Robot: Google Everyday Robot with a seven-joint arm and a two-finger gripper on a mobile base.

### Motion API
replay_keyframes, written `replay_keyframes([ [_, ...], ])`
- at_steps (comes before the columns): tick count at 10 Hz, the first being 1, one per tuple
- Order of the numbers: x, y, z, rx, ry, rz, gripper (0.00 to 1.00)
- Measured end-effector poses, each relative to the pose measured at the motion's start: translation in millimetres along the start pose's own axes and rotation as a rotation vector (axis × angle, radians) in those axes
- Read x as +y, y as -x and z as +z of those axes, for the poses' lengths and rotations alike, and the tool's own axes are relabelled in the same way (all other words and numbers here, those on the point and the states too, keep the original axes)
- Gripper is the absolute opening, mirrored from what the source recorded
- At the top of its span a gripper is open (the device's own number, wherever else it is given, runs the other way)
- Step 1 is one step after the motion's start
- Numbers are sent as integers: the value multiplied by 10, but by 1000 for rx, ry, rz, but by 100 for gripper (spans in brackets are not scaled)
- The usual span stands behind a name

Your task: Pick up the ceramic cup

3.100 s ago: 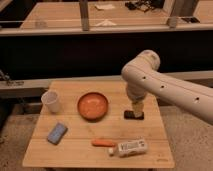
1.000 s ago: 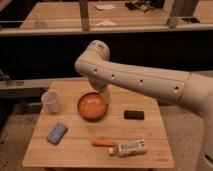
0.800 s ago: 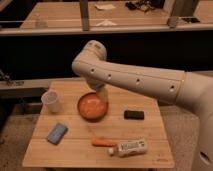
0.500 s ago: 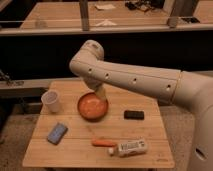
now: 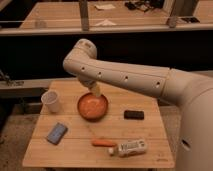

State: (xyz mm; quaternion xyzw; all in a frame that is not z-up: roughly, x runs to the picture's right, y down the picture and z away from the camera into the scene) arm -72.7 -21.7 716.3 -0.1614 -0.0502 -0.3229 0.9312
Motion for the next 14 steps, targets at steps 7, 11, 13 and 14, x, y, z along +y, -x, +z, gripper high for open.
replay_keyframes([
  [7, -313, 315, 171, -35, -42, -109, 79],
  [11, -445, 411, 272, -52, -63, -168, 79],
  [13, -537, 517, 358, -64, -71, -200, 79],
  [14, -590, 583, 392, -70, -76, -218, 79],
])
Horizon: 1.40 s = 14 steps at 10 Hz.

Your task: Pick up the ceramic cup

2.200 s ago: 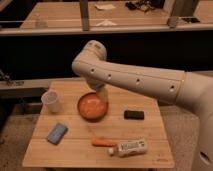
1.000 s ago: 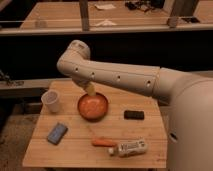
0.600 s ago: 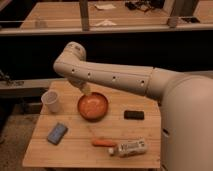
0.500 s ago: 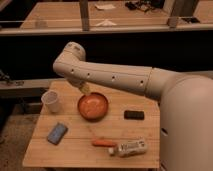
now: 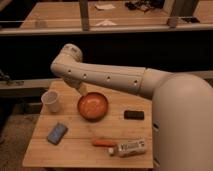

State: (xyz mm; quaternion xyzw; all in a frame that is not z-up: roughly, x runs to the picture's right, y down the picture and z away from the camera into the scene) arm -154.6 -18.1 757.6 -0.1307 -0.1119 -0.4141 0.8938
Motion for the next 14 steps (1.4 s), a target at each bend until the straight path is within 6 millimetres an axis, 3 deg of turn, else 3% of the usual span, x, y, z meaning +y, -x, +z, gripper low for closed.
replay_keyframes([
  [14, -404, 400, 616, -100, -59, -220, 79],
])
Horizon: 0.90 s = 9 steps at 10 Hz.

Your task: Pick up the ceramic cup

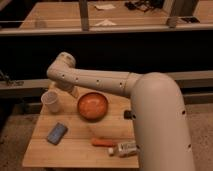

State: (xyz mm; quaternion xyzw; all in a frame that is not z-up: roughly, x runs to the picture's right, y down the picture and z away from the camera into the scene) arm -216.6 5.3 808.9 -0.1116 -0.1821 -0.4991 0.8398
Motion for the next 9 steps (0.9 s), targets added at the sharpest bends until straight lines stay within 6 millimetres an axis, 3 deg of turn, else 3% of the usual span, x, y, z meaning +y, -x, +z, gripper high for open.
replay_keyframes([
  [9, -117, 118, 316, -57, -34, -72, 79],
])
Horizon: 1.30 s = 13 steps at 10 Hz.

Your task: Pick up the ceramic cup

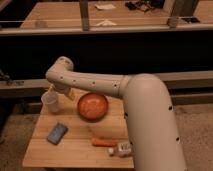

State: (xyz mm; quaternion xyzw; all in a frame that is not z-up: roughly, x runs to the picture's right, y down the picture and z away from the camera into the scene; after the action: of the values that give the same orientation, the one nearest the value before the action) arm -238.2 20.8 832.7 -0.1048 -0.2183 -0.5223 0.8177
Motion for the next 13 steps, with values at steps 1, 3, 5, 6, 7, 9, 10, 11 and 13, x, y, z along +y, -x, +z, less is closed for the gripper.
replay_keyframes([
  [1, -8, 15, 46, -6, -4, 0, 79],
  [3, -39, 56, 124, -17, -9, -4, 79],
  [5, -51, 72, 198, -25, -15, -7, 79],
  [6, -62, 67, 216, -26, -18, -8, 77],
  [7, -69, 70, 245, -28, -18, -9, 74],
  [9, -105, 84, 289, -32, -22, -13, 72],
  [10, -111, 101, 311, -37, -23, -14, 68],
  [11, -111, 99, 327, -39, -25, -14, 66],
  [13, -124, 100, 349, -40, -28, -15, 66],
])
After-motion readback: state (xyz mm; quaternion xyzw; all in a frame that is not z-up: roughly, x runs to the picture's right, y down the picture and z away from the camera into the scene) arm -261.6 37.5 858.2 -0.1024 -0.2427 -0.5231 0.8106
